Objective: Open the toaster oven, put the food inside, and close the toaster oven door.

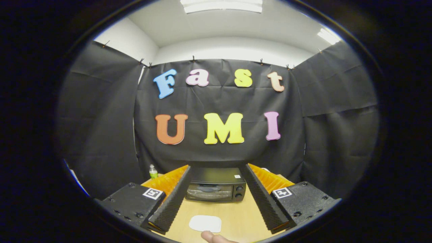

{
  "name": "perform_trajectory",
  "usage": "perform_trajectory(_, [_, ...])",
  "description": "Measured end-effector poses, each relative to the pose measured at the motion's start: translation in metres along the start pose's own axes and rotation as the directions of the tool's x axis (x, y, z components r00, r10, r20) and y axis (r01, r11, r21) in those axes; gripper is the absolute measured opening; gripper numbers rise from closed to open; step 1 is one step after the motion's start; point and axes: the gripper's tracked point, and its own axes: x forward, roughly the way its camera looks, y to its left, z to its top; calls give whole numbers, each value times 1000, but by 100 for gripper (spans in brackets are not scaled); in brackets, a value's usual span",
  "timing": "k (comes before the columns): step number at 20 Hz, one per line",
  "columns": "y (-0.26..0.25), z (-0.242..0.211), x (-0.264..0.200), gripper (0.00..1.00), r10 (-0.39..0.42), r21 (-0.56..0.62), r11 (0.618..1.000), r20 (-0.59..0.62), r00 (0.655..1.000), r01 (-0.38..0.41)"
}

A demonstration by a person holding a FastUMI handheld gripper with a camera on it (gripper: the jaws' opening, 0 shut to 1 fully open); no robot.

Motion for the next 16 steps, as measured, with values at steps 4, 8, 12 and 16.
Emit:
perform_trajectory(4, [-13,-3,-10,100,5,23,1000,-11,1000,-5])
perform_trajectory(8, [-20,-15,-15,100,22,76,997,-4,1000,-22])
perform_trajectory(12, [-13,-19,-14,100,55,66,996,-7,998,-54])
perform_trajectory(16, [3,-30,-15,100,108,40,993,-35,994,-107])
